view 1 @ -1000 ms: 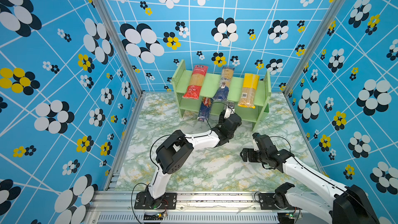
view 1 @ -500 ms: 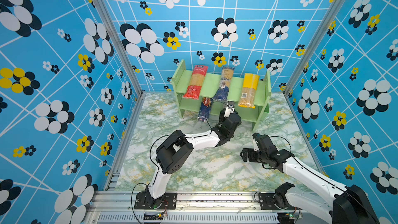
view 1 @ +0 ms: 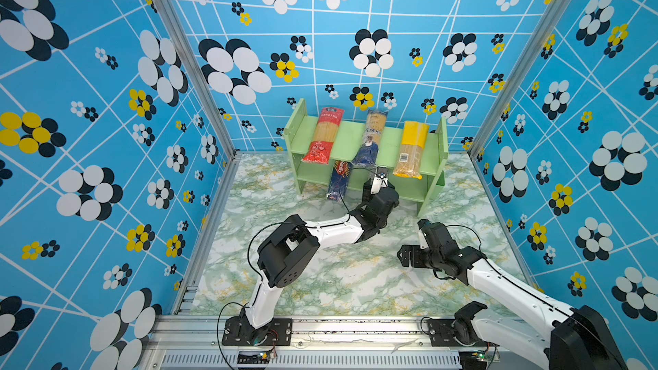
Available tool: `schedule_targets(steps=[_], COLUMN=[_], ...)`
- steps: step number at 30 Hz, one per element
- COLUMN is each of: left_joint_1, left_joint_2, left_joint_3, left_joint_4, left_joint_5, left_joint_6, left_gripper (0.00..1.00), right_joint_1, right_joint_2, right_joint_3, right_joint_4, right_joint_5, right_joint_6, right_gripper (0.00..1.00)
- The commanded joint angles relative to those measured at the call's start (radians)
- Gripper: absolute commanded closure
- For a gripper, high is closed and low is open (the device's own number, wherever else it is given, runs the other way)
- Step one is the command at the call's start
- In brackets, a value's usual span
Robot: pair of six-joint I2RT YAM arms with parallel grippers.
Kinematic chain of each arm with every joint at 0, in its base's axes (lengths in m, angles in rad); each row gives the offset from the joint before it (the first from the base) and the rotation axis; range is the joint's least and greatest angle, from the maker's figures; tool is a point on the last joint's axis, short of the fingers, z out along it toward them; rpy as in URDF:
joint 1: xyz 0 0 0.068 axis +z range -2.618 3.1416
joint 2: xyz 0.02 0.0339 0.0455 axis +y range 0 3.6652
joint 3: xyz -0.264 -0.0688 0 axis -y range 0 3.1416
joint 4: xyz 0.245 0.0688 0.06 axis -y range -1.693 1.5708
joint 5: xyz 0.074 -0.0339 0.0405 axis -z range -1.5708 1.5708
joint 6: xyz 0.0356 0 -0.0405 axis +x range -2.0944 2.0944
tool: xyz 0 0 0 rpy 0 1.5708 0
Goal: Arrange pasta packages on shelves
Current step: Place the pasta bag on the shelf.
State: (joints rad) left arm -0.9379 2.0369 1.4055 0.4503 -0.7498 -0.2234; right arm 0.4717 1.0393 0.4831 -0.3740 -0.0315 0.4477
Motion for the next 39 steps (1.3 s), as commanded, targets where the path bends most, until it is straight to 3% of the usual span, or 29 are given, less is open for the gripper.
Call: schedule_targets(steps=[1,26,39], left_joint_1=[-0.007,-0.071,-0.084], left_joint_2=[-0.032,-0.181,-0.398], left_joint_3=[-0.013,-0.247,-0.44], left_joint_4=[0.018,0.017,-0.1], left_joint_5=[-0.029,-0.05,0.016], left_joint_6=[0.007,-0.016,0.056], left_gripper=[0.4,0.32,0.12], right_joint_1=[-0.008,-0.009,-0.009], right_joint_2=[0.0,-0.062,-0.121], right_joint_3=[-0.004,0.072,0.143], right_joint_4=[-0.003,-0.115,-0.156], right_joint_5=[-0.002,0.016,0.071], right_joint_6=[-0.012,-0.019,-0.07], right_gripper=[0.01,0.01,0.01])
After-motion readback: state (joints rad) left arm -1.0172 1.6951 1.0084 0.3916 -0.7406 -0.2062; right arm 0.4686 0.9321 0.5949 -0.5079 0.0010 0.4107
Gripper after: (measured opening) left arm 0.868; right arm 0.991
